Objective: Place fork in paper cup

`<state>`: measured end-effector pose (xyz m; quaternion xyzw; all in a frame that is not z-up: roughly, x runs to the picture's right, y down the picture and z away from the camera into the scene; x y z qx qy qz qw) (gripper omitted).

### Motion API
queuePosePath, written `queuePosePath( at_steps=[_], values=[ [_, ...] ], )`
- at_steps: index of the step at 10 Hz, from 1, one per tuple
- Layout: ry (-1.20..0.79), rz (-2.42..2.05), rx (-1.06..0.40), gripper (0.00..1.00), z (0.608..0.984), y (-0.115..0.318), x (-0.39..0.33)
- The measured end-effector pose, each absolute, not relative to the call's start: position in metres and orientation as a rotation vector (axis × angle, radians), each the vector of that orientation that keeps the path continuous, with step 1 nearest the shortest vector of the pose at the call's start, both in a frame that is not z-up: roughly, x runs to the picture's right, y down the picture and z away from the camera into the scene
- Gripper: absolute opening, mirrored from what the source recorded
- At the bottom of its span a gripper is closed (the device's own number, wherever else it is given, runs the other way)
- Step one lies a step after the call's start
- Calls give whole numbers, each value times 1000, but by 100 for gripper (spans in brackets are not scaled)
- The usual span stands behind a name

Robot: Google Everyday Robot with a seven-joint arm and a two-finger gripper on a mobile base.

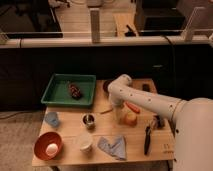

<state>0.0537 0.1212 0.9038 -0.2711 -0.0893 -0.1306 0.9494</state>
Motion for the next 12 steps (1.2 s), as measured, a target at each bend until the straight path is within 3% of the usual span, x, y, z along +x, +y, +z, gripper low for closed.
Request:
queuePosePath(
  at_steps=[5,12],
  values=[
    [-189,-261,-610,78,913,131,56],
    [-163,-265,-647,9,916,133,58]
  ],
)
